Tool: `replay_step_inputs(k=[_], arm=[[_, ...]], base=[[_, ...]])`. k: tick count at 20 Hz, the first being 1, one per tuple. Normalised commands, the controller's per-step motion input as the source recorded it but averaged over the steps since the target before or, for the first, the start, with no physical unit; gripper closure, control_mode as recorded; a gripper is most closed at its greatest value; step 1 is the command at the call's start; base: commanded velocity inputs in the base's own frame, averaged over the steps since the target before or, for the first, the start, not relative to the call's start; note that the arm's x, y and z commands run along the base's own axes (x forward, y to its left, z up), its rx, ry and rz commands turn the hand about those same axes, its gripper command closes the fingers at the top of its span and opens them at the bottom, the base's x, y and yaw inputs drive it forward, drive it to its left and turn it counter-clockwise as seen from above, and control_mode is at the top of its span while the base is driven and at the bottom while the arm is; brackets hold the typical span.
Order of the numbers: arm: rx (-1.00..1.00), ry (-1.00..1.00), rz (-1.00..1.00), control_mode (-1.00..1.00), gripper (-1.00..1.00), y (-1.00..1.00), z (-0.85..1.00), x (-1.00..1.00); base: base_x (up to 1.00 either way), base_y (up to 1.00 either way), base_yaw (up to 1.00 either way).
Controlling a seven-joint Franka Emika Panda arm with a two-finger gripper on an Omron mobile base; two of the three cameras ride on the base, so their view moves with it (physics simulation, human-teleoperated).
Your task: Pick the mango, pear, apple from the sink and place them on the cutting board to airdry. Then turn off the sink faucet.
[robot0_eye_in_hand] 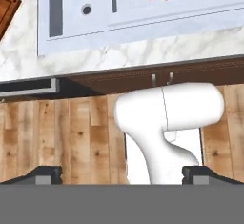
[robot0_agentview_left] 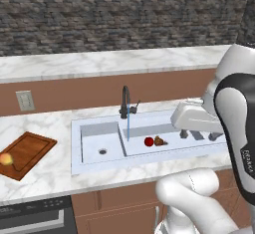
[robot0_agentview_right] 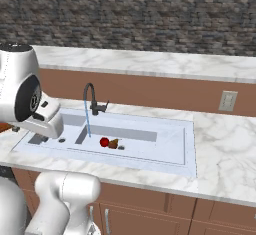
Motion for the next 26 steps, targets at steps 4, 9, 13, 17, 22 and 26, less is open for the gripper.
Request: replay_step_inputs(k=[4, 9, 13, 17, 22, 26], arm=[[-0.19, 0.0, -0.09, -1.0, -1.0, -0.61, -0.09, 0.0], [-0.22, -0.01, -0.07, -1.0, -1.0, -0.55, -0.39, 0.01], [-0.13, -0.02, -0.01, -1.0, -1.0, -0.32, -0.49, 0.04], [0.0, 0.0, 0.0, -1.0, -1.0, -0.03, -0.15, -0.03], [0.0, 0.03, 0.0, -1.0, -1.0, -0.1, -0.14, 0.04], [0.0, 0.01, 0.03, -1.0, -1.0, -0.29, -0.16, 0.19]], base=[[0.0, 0.0, 0.0], [0.0, 0.0, 0.0], [0.0, 0.0, 0.0], [0.0, 0.0, 0.0], [0.0, 0.0, 0.0], [0.0, 0.0, 0.0]])
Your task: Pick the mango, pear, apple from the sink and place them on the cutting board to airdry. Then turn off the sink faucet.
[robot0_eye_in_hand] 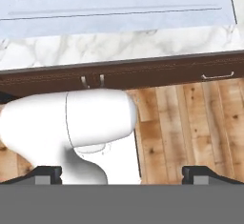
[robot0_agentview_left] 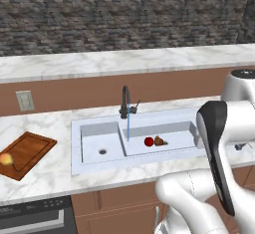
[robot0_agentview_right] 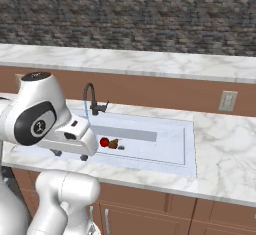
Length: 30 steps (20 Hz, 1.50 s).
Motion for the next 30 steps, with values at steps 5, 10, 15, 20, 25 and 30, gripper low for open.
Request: replay_step_inputs(k=[5, 10, 15, 20, 25, 30], arm=[[0.02, 0.0, 0.03, -1.0, -1.0, -0.12, -0.08, 0.23], [0.04, 0.0, 0.02, -1.0, -1.0, -0.01, -0.1, 0.33], [0.1, 0.0, 0.05, -1.0, -1.0, 0.0, -0.1, 0.37], [0.06, 0.0, 0.02, -1.0, -1.0, 0.0, -0.13, 0.44], [0.03, 0.0, 0.01, -1.0, -1.0, 0.01, -0.08, 0.39], [0.0, 0.01, 0.02, -1.0, -1.0, 0.09, -0.21, 0.48]], base=[[0.0, 0.0, 0.0], [0.0, 0.0, 0.0], [0.0, 0.0, 0.0], [0.0, 0.0, 0.0], [0.0, 0.0, 0.0], [0.0, 0.0, 0.0]])
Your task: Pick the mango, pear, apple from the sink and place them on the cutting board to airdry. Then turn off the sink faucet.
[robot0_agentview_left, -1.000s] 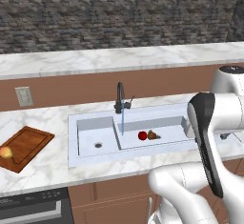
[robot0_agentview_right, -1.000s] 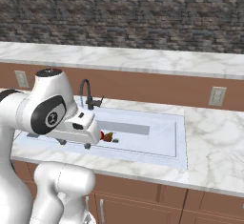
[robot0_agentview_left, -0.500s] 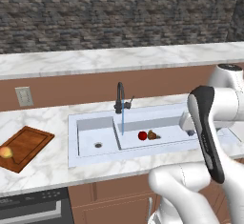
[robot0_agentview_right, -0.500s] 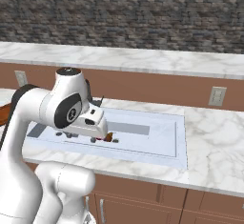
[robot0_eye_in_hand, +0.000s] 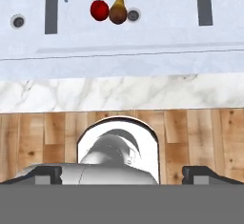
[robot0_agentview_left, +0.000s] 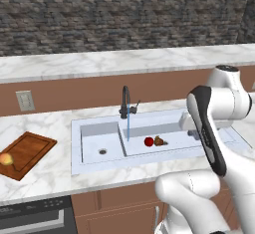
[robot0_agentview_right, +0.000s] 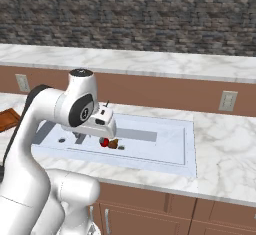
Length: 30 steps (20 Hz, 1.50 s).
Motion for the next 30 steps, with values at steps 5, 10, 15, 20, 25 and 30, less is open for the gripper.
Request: replay_step_inputs(k=[5, 10, 15, 20, 25, 30], arm=[[0.01, 0.0, 0.02, -1.0, -1.0, 0.03, -0.33, 0.49], [0.03, 0.0, 0.02, -1.0, -1.0, 0.0, -0.28, 0.36], [0.01, -0.04, 0.02, -1.0, -1.0, 0.08, -0.19, 0.3], [0.0, -0.05, 0.0, -1.0, -1.0, 0.18, -0.14, 0.26], [0.0, 0.0, 0.0, -1.0, -1.0, 0.05, -0.26, 0.29], [0.0, -0.01, 0.0, -1.0, -1.0, 0.0, -0.28, 0.33]], base=[[0.0, 0.0, 0.0], [0.0, 0.0, 0.0], [0.0, 0.0, 0.0], [0.0, 0.0, 0.0], [0.0, 0.0, 0.0], [0.0, 0.0, 0.0]])
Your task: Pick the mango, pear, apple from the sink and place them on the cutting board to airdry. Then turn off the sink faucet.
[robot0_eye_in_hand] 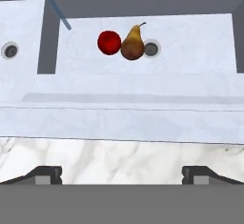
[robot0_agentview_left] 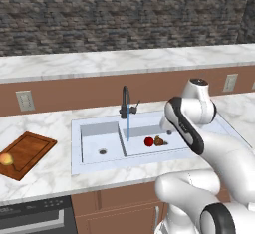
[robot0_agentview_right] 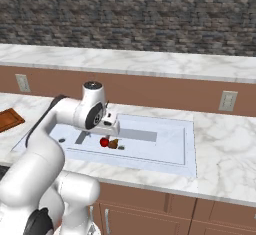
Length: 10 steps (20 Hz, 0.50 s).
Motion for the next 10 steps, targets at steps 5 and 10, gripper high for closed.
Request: replay_step_inputs(k=[5, 10], arm=[[0.0, -0.02, 0.0, -1.0, -1.0, 0.05, -0.14, 0.3], [0.0, -0.02, 0.0, -1.0, -1.0, 0.04, -0.15, 0.28]], base=[[0.0, 0.0, 0.0], [0.0, 0.0, 0.0]])
